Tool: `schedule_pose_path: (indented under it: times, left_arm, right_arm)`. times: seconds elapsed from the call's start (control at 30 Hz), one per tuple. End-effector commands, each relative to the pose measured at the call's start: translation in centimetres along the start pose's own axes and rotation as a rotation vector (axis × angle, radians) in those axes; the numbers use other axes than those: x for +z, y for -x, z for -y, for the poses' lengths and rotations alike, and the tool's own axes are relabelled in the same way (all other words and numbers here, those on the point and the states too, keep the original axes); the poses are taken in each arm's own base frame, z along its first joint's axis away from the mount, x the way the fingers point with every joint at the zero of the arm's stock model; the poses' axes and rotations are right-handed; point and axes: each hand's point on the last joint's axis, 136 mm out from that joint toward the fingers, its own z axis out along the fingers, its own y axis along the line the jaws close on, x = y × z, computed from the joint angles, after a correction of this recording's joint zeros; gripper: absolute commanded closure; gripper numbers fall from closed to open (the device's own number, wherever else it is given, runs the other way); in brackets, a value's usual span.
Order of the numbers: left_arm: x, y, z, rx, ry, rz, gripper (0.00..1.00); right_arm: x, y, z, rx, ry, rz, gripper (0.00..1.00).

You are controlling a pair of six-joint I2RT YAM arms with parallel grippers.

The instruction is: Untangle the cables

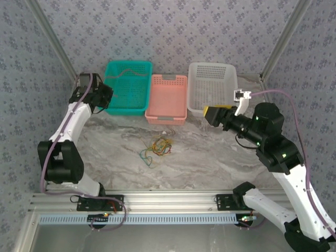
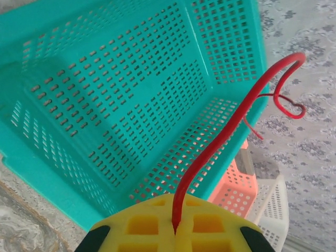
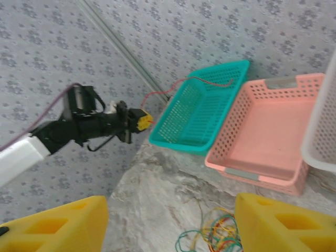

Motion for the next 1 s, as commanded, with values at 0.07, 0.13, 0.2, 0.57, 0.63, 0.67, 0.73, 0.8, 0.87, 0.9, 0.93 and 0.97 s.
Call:
schedule_pose_path:
  times: [0.07, 0.13, 0.2, 0.57, 0.63, 0.67, 0.73, 0.8, 0.87, 0.9, 0.93, 0.97]
  left_arm:
    - [1.6, -0.4, -0.6, -0.130, -0.023, -0.008, 1.00]
    - [2.4, -0.3, -0.8, -0.154, -0.038, -0.007, 1.00]
    - [3.0, -0.4, -1.1, -0.177, -0.031, -0.006, 1.00]
    - [2.7, -3.4, 1.8, -0.076, -0.095, -0.133, 0.18]
    - [0.7, -3.5, 2.7, -0.024, -0.110, -0.117, 0.02]
    - [-0.1, -3.6, 2.8, -0.006, -0.112, -0.112, 0.01]
    - [-2.1, -4.0, 3.0, 0.038, -0.108, -0.101, 0.01]
    - [-3.9, -4.8, 2.5, 0.097, -0.083, -0.086, 0.02]
    - [-5.6, -6.3, 1.7, 0.183, -0.049, -0.080, 0.05]
    - [-6.4, -7.4, 1.2, 0.243, -0.029, -0.086, 0.08]
    - [-7.0, -8.7, 0.5, 0.302, -0.009, -0.100, 0.11]
    - [-7.4, -10.0, -0.4, 0.351, 0.012, -0.116, 0.15]
  right_arm:
    - [1.7, 3.4, -4.0, 0.016, 0.126, 0.059, 0.32]
    - [2.5, 3.8, -4.9, 0.011, 0.143, 0.060, 0.33]
    - [3.3, 3.9, -5.7, 0.007, 0.152, 0.056, 0.33]
    - [5.2, 2.1, -6.8, -0.032, 0.137, 0.004, 0.32]
    - [5.3, 1.0, -6.0, -0.042, 0.104, -0.020, 0.33]
    - [5.4, 0.5, -5.4, -0.041, 0.085, -0.029, 0.33]
    - [5.6, -1.1, -3.9, -0.029, 0.037, -0.057, 0.33]
    - [5.9, -3.1, -1.9, -0.007, -0.022, -0.094, 0.36]
    - [6.7, -6.4, 0.8, 0.042, -0.102, -0.154, 0.39]
    - [7.0, -8.0, 2.2, 0.080, -0.145, -0.185, 0.41]
    - [7.4, -10.0, 3.4, 0.107, -0.176, -0.226, 0.43]
    - [7.8, -11.7, 4.2, 0.123, -0.191, -0.259, 0.44]
